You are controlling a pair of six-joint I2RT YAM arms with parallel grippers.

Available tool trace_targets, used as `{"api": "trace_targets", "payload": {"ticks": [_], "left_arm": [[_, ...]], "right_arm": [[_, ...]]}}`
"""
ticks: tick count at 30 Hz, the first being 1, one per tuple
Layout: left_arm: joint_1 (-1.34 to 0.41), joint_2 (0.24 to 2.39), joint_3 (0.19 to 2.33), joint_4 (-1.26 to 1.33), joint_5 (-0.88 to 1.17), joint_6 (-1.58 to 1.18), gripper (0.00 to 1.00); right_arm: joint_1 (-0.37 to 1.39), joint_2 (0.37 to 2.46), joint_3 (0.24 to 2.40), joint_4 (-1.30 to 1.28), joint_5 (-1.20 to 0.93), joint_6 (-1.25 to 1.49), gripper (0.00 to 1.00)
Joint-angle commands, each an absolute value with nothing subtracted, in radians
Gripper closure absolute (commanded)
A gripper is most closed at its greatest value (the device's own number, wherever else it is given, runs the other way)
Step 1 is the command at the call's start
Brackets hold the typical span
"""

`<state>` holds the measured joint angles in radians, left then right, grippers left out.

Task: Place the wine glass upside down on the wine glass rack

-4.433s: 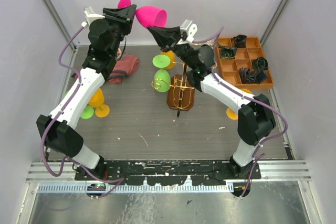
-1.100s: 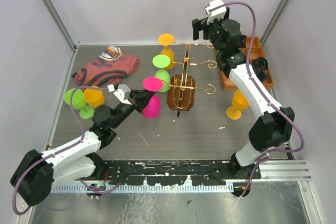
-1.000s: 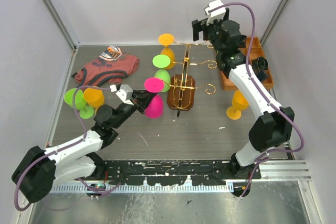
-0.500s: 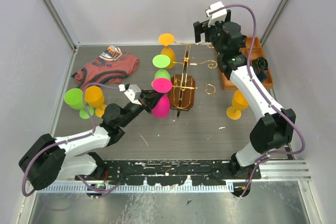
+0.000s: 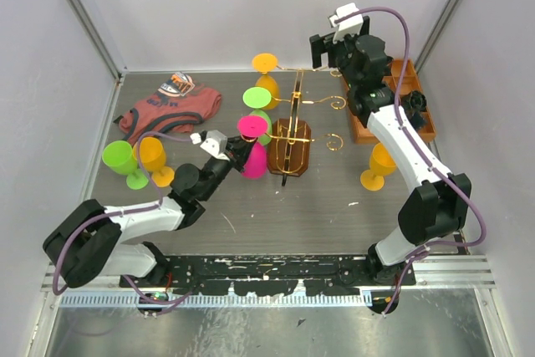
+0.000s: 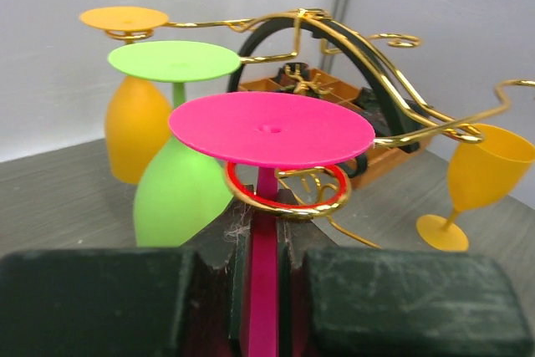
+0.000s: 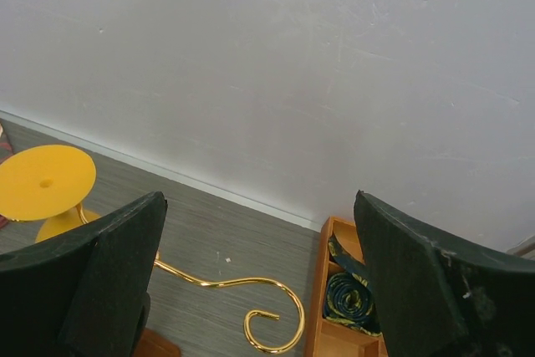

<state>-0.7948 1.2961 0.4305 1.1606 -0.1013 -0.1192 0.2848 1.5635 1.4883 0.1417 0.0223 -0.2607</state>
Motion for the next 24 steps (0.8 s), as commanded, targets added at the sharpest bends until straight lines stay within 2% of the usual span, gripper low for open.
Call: {"api": "trace_targets", "payload": {"ticks": [1, 9, 15, 24], "left_arm": [[-0.799, 1.299, 0.442, 1.262, -0.235, -0.072, 1.0], [-0.799, 1.169, 0.387, 1.204, -0.277, -0.046, 1.0], [-0.798, 1.086, 0.366, 1.113, -0.214, -0.024, 1.0], [-0.799, 1.159, 0.387, 1.095, -0.08, -0.043, 1.0]], "right_arm": [[0.279, 1.505, 1.488, 0.19, 0.034, -0.274, 0.0], [0.277, 1.508, 1.487, 0.189, 0.032, -0.276, 0.0], [0.277, 1.515, 1.486, 0.187, 0.028, -0.275, 0.0], [0.277, 1.511, 1.483, 0.186, 0.028, -0.273, 0.0]]}}
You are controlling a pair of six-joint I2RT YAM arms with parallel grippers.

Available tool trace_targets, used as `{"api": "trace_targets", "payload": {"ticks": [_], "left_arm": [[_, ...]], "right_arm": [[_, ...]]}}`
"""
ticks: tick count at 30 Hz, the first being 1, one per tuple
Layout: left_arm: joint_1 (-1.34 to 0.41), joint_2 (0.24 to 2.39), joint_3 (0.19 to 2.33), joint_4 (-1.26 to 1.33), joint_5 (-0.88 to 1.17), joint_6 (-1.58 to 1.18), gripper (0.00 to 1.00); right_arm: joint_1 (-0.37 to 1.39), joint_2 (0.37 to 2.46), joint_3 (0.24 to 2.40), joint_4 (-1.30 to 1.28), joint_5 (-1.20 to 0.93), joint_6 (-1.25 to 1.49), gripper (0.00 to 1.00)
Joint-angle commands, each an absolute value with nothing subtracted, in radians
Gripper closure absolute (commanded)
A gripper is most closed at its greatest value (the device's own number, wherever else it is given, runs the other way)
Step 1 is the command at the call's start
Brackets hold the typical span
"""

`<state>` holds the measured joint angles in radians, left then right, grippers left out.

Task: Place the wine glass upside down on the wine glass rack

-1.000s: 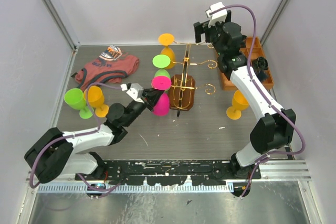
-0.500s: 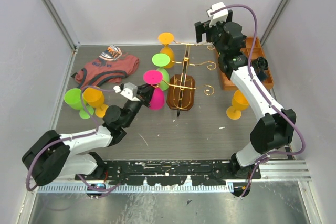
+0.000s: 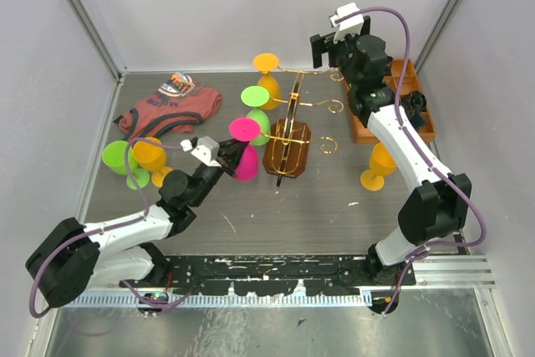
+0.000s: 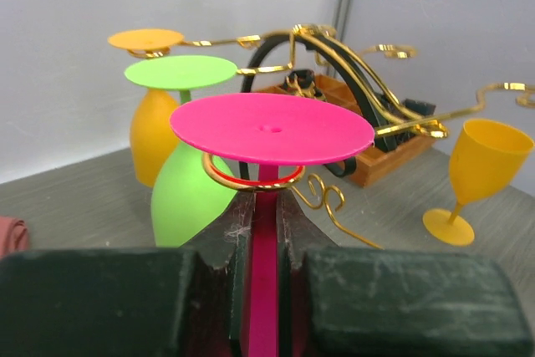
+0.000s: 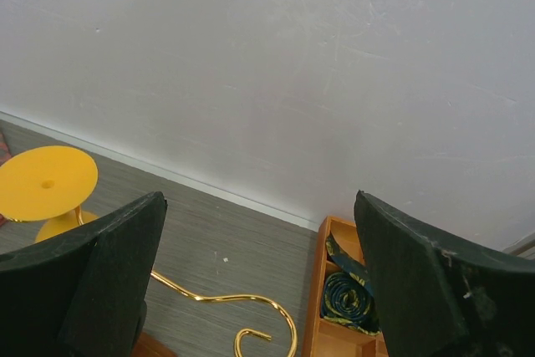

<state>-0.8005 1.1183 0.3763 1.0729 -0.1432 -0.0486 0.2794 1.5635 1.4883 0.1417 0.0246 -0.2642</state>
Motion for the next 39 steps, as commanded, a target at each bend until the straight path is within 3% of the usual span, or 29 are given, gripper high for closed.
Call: {"api": "trace_targets", "payload": {"ticks": [1, 4, 8, 11, 20, 26, 35, 39], "left_arm": [[-0.798, 1.178, 0.392, 1.107, -0.072, -0.048, 1.0], [-0.799, 1.219, 0.399, 1.145, -0.062, -0.068, 0.9], [-0.799, 1.23, 0.388, 1.152, -0.075, -0.099, 0.47], [-0.799, 1.209, 0.363, 1.133, -0.094, -0.109, 0.3], [-0.799, 1.002, 0.271, 0.912, -0.141, -0.125, 0.22], [-0.799, 0.723, 0.276, 0.419, -0.209, -0.15, 0.17], [-0.798, 0.436, 0.356, -0.145, -0.704, -0.246, 0.0], [-0.797, 0.474, 0.432, -0.258, -0.804, -0.232, 0.02]], "right_arm": [[0.277, 1.511, 1.484, 0.185, 0.029, -0.273, 0.0], [0.277, 1.507, 1.485, 0.18, 0.031, -0.275, 0.0], [0.276, 1.5, 1.486, 0.176, 0.038, -0.283, 0.0], [0.276, 1.5, 1.486, 0.173, 0.039, -0.282, 0.0], [0.275, 1.503, 1.476, 0.173, 0.044, -0.286, 0.0], [0.275, 1.499, 1.487, 0.153, 0.066, -0.285, 0.0], [0.275, 1.503, 1.517, 0.092, 0.086, -0.261, 0.0], [0.275, 1.509, 1.531, 0.073, 0.088, -0.256, 0.0]]}}
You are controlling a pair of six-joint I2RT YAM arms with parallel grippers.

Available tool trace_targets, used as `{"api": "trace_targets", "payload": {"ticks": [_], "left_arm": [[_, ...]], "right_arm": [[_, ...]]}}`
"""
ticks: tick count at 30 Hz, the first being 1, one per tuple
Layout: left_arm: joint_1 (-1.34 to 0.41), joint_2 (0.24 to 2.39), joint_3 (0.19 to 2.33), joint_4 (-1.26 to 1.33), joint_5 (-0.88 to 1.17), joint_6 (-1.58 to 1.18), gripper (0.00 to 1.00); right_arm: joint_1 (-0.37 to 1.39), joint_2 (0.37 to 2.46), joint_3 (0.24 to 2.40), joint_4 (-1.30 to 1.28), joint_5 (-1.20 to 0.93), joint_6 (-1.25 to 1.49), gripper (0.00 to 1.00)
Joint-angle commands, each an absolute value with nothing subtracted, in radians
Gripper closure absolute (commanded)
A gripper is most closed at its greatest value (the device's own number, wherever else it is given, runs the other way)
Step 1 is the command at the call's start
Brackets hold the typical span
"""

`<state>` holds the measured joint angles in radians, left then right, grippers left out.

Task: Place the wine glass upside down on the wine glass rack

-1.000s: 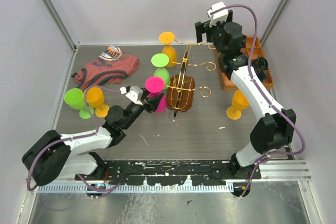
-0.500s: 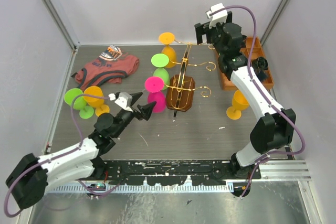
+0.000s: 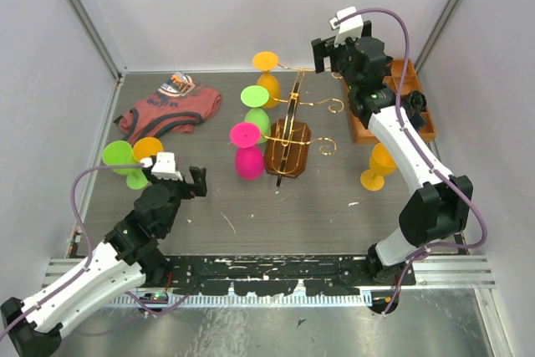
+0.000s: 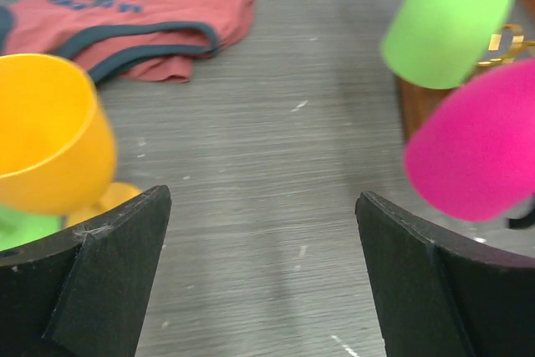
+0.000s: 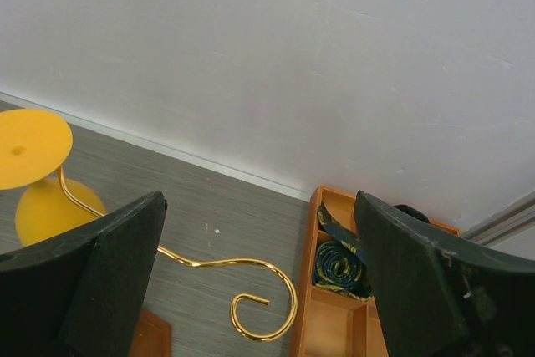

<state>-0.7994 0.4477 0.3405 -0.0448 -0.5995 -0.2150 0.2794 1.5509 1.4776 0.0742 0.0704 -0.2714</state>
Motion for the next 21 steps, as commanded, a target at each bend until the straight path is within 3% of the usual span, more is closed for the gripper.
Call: {"api": "trace_targets", "payload": {"ticks": [1, 12, 17, 21], "left_arm": [[-0.797, 0.503, 0.455, -0.267, -0.813, -0.229, 0.02], [-0.723, 0.967, 0.796, -0.351, -0.767, -0.226, 0.02], [-0.618, 1.049, 0.94, -0.412, -0.69, -0.233, 0.02], [-0.511, 1.104, 1.107, -0.62, -0.59, -0.289, 0.01]], "right_arm": [[0.274, 1.51, 1.532, 0.069, 0.087, -0.255, 0.0], [0.274, 1.513, 1.557, 0.021, 0.087, -0.227, 0.0], [0.273, 1.512, 1.566, 0.011, 0.089, -0.231, 0.0], [0.273, 1.515, 1.579, -0.006, 0.086, -0.233, 0.0]]}}
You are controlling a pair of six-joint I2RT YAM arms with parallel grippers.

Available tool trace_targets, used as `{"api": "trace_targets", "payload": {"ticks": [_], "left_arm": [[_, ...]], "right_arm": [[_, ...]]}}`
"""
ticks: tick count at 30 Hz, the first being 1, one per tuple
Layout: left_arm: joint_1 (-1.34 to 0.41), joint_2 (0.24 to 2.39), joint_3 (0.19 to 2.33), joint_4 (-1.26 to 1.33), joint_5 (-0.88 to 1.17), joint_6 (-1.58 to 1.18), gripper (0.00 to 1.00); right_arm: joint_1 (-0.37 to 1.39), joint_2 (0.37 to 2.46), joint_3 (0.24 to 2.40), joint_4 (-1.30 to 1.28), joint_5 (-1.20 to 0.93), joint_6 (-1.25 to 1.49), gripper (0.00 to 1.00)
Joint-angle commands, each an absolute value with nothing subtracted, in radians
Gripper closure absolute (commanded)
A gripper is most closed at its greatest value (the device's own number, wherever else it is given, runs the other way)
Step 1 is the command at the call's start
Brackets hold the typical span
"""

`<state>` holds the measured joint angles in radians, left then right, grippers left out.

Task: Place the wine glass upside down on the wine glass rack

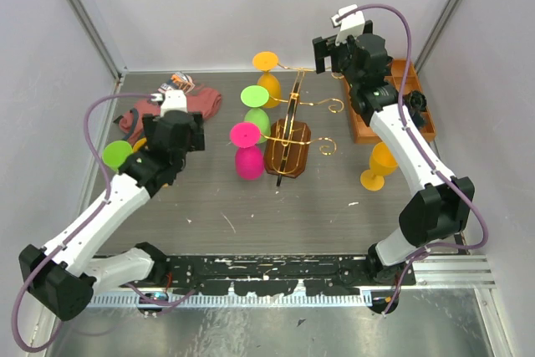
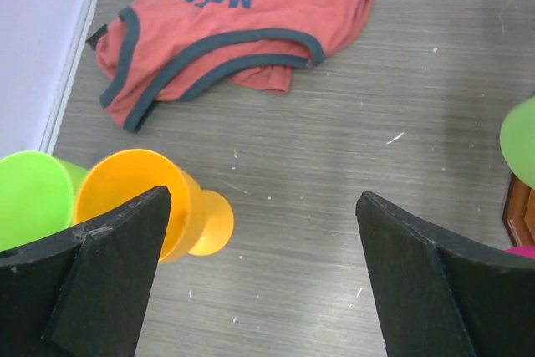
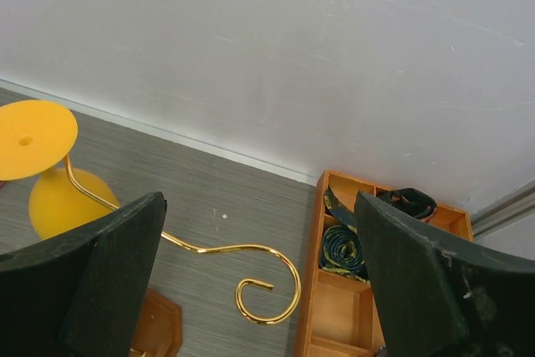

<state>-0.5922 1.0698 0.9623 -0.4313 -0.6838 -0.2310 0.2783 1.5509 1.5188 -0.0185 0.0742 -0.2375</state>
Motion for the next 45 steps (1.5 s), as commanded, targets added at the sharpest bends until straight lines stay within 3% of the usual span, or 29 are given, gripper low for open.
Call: {"api": "trace_targets", "payload": {"ticks": [1, 6, 17, 25, 35, 37, 45], "left_arm": [[-0.478, 1.127, 1.149, -0.689, -0.565, -0.316, 0.0], [-0.388, 1.219, 1.267, -0.888, -0.405, -0.37, 0.03], [-0.371, 1.295, 1.233, -0.996, -0.439, -0.429, 0.08], [-0.336, 1.313, 1.189, -0.925, -0.443, -0.42, 0.12], [-0.318, 1.342, 1.108, -0.743, -0.433, -0.381, 0.25], [-0.316, 1.351, 1.107, -0.733, -0.423, -0.372, 0.35], [-0.312, 1.381, 1.116, -0.71, -0.39, -0.368, 1.0]], "right_arm": [[0.273, 1.516, 1.581, -0.009, 0.086, -0.233, 0.0], [0.272, 1.519, 1.59, -0.025, 0.083, -0.23, 0.0], [0.269, 1.519, 1.582, -0.045, 0.092, -0.228, 0.0], [0.27, 1.52, 1.581, -0.046, 0.096, -0.233, 0.0], [0.27, 1.508, 1.564, -0.045, 0.11, -0.243, 0.0], [0.269, 1.505, 1.564, -0.046, 0.112, -0.245, 0.0], [0.27, 1.505, 1.565, -0.047, 0.113, -0.245, 0.0]]}}
